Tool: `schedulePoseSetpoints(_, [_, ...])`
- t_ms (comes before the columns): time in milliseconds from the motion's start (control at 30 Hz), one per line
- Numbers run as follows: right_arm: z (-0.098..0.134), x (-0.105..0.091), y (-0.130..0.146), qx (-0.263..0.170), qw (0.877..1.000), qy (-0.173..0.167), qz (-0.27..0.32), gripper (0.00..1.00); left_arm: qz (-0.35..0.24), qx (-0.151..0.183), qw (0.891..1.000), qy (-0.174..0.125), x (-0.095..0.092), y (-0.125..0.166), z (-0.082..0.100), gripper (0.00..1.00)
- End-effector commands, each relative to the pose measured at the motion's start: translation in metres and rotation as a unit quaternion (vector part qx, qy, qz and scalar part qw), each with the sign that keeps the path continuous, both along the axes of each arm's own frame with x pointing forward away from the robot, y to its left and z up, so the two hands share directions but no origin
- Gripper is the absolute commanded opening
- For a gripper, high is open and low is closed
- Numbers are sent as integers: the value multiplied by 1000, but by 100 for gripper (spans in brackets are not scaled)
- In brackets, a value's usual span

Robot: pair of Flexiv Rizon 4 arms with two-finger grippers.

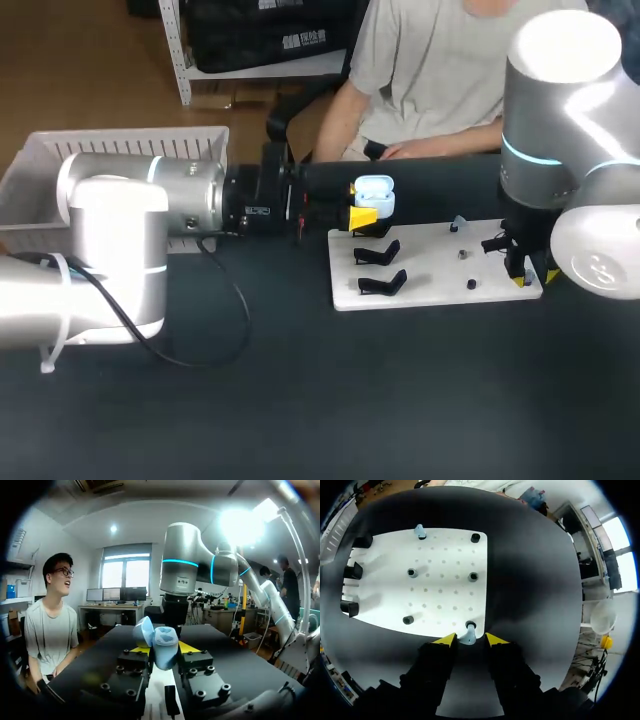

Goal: Pick up each earbud case from the left stands, insert the matching earbuds, close the lid, and place the case in the box.

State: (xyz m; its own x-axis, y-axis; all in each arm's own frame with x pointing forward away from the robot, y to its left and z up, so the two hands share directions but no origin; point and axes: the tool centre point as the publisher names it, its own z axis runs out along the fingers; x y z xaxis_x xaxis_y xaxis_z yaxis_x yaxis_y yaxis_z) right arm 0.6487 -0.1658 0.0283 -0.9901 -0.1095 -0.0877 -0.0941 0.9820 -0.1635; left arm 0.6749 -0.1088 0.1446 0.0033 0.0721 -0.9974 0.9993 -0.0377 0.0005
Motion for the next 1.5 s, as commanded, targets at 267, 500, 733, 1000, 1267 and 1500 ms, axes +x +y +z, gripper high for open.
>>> schedulePoseSetpoints(267, [-8, 2, -2, -1, 1000, -2, -3, 33, 4, -2, 1000, -2, -2, 0, -1, 0])
schedulePoseSetpoints(500, [-10, 4, -2, 0, 1000, -3, -1, 29, 4, -2, 1000, -2, -2, 0, -1, 0])
schedulePoseSetpoints(733, [-11, 3, -2, -4, 1000, -2, 2, 0, 4, -2, 1000, -2, -2, 0, -1, 0])
schedulePoseSetpoints(1000, [8, -4, 0, -8, 1000, -2, -19, 0, 4, -2, 1000, -2, -2, 0, -1, 0])
schedulePoseSetpoints(1267, [51, -14, 15, 19, 999, 1, -51, 0, 4, -2, 1000, -2, -2, 0, -1, 0])
schedulePoseSetpoints(1500, [108, -18, 50, 31, 999, 10, -34, 0, 4, -2, 1000, -2, -2, 0, -1, 0])
